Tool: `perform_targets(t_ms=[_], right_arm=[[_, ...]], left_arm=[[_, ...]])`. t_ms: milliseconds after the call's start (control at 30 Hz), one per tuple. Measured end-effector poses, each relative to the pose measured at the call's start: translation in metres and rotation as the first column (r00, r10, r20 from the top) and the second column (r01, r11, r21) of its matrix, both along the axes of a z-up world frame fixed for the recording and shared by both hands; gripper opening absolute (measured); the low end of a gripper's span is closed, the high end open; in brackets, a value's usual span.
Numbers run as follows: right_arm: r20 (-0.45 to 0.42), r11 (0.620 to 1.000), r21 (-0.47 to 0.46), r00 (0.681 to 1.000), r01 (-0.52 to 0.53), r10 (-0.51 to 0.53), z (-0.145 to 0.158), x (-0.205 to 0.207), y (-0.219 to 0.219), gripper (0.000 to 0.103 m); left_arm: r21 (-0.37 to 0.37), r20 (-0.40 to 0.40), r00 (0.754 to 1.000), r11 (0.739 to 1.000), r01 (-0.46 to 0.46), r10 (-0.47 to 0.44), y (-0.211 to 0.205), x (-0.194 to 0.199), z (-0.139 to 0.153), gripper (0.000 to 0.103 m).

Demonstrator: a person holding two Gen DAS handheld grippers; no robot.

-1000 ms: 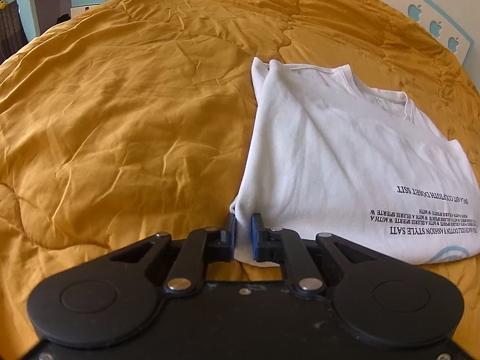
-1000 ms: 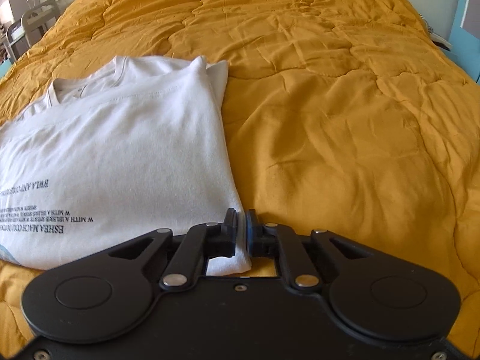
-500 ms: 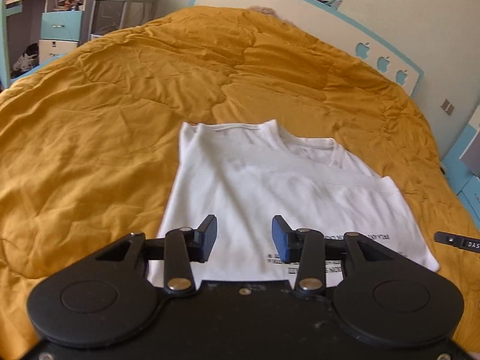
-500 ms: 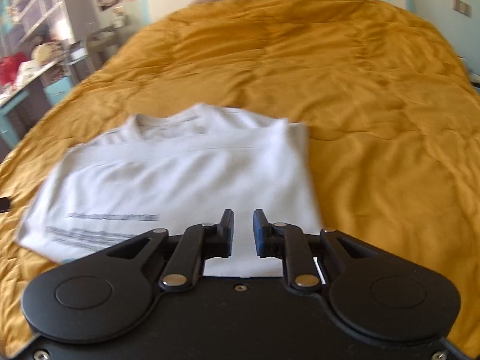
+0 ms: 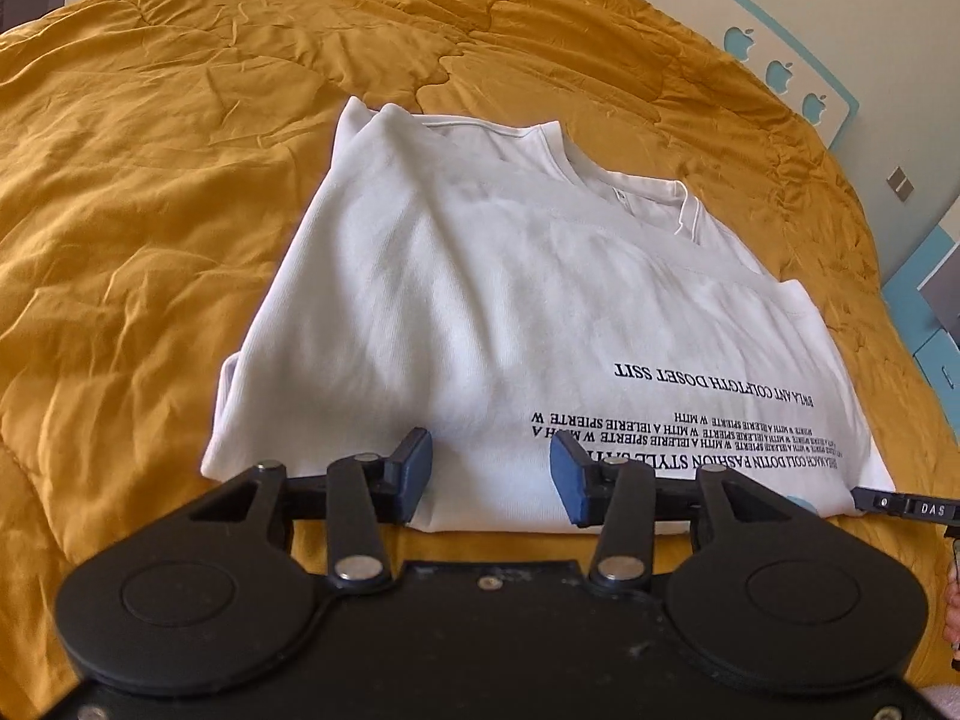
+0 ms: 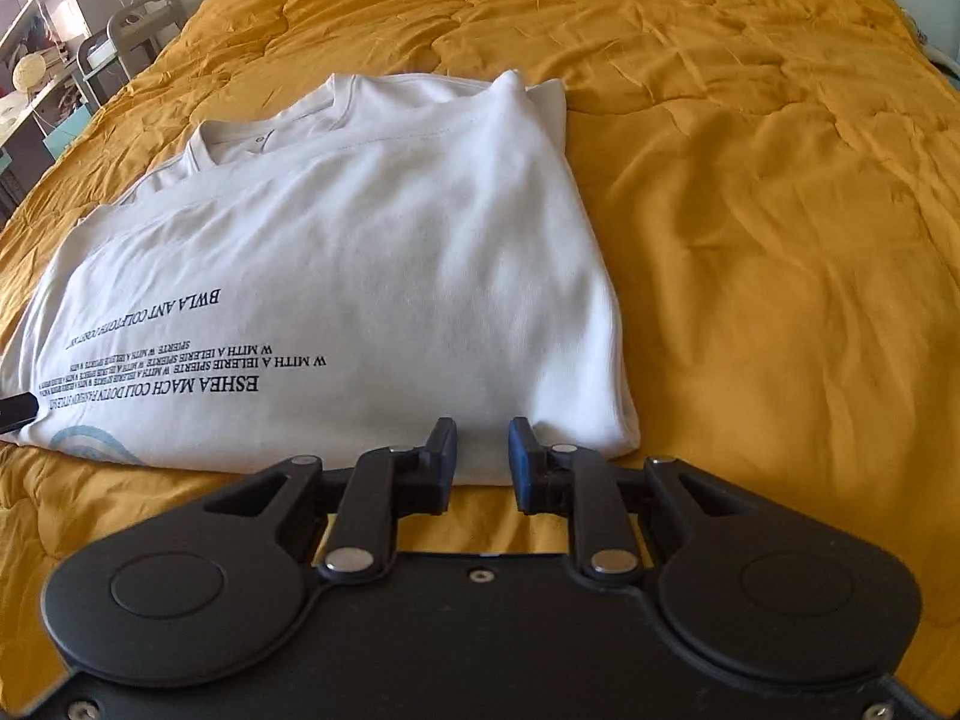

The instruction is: Fold small clothes

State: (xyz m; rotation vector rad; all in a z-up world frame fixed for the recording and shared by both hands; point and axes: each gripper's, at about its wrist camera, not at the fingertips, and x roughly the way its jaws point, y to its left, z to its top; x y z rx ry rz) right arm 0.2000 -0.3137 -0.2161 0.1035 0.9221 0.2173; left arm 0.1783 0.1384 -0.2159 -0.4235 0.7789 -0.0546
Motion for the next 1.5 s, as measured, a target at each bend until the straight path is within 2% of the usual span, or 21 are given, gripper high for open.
perform_targets(t_ms=[67,167,233,267,367,467,533,633,767,900,1100,1267,1400,1500], right_arm=[[-0.013,1.000,0.000,1.000,0.007,-0.007,0.008,0.003,0.005,0.024],[0.082,0.998,0.025,0.996,-0.050,0.047,0.036,0.008,0.033,0.031],[0.144,0.992,0.023,0.982,-0.128,0.123,0.056,0.025,0.064,0.056],[0.175,0.985,0.024,0.971,-0.169,0.162,0.064,0.037,0.081,0.058],[0.254,0.979,-0.038,0.945,-0.200,0.203,0.075,0.082,0.136,0.058],[0.300,0.981,-0.070,0.934,-0.183,0.196,0.071,0.137,0.183,0.054],[0.288,0.978,-0.126,0.937,-0.168,0.198,0.061,0.172,0.213,0.045],[0.241,0.971,-0.191,0.952,-0.144,0.189,0.043,0.208,0.243,0.037],[0.167,0.945,-0.299,0.968,-0.131,0.188,0.018,0.229,0.263,0.035],[0.152,0.939,-0.315,0.970,-0.136,0.192,0.010,0.211,0.256,0.035],[0.182,0.932,-0.315,0.953,-0.179,0.244,0.015,0.141,0.239,0.033],[0.124,0.948,-0.278,0.973,-0.153,0.194,0.018,0.084,0.220,0.033],[0.122,0.945,-0.286,0.971,-0.162,0.203,0.023,0.048,0.210,0.033],[0.096,0.949,-0.266,0.975,-0.170,0.202,0.026,0.031,0.204,0.033]], left_arm=[[-0.044,0.029,0.999,0.999,-0.025,0.027,0.001,0.000,0.005,0.052],[-0.056,0.082,0.994,0.996,-0.068,0.073,-0.002,-0.006,0.012,0.053],[-0.042,0.098,0.993,0.997,-0.066,0.070,-0.005,-0.007,0.016,0.054],[-0.025,0.095,0.994,0.998,-0.060,0.062,-0.007,-0.006,0.017,0.054],[0.029,0.063,0.996,0.998,-0.061,0.059,-0.012,-0.003,0.016,0.054],[-0.013,0.045,0.996,0.997,-0.072,0.073,-0.009,-0.007,0.014,0.054],[-0.064,0.028,0.995,0.994,-0.094,0.096,-0.002,-0.012,0.014,0.054],[-0.120,0.023,0.991,0.985,-0.127,0.130,0.008,-0.021,0.017,0.054],[-0.151,-0.001,0.986,0.975,-0.165,0.167,0.015,-0.027,0.016,0.055],[-0.156,0.003,0.986,0.974,-0.162,0.164,0.014,-0.029,0.019,0.055],[-0.152,0.020,0.981,0.970,-0.188,0.194,0.011,-0.034,0.024,0.055],[-0.166,0.041,0.976,0.965,-0.202,0.212,0.010,-0.044,0.032,0.055],[-0.185,0.046,0.979,0.965,-0.188,0.200,0.008,-0.051,0.035,0.055],[-0.164,0.035,0.982,0.970,-0.178,0.186,0.003,-0.054,0.033,0.055]])
